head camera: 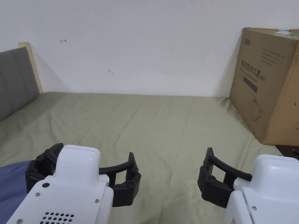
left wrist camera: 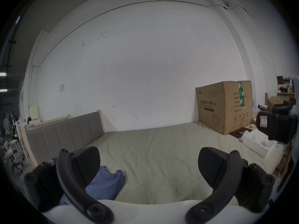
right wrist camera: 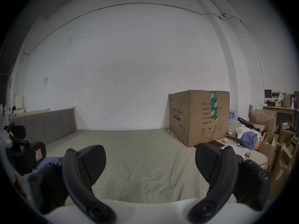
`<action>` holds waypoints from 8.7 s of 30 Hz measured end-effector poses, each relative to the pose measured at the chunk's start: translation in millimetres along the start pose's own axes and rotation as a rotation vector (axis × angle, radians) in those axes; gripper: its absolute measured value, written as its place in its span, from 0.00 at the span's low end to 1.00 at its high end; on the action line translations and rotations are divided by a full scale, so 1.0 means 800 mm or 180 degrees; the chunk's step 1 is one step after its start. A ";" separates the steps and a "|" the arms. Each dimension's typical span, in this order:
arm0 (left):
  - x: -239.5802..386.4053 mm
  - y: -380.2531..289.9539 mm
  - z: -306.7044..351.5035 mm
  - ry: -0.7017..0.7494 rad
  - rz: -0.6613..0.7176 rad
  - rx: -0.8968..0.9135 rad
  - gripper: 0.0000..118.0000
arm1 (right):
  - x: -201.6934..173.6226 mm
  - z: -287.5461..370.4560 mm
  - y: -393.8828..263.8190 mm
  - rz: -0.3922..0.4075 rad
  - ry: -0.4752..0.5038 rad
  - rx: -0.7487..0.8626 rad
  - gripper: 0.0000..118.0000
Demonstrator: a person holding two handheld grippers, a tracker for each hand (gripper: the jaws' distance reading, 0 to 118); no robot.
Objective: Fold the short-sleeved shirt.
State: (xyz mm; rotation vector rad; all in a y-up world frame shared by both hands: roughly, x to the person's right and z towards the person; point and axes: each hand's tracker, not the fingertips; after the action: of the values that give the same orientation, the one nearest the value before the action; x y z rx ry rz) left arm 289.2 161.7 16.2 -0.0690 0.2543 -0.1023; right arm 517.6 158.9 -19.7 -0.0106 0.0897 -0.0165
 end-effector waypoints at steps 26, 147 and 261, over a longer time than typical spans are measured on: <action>-0.010 0.001 0.003 -0.0199 0.0276 -0.0045 0.00 | 0.000 0.009 0.003 0.0182 -0.0042 0.0116 0.02; -0.134 0.159 -0.152 -0.0975 0.0841 -0.0922 0.05 | -0.052 -0.064 -0.032 0.0034 0.0990 -0.0746 0.00; -0.002 -0.177 -0.321 -0.0546 0.0440 -0.2665 0.02 | 0.018 -0.553 -0.236 0.1031 0.1174 -0.3371 0.87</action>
State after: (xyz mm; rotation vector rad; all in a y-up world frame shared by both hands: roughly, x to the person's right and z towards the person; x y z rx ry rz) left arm 209.0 7.2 -220.2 -0.8874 0.1153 0.1539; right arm 488.9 -34.4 -459.3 -1.0536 0.4599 0.3558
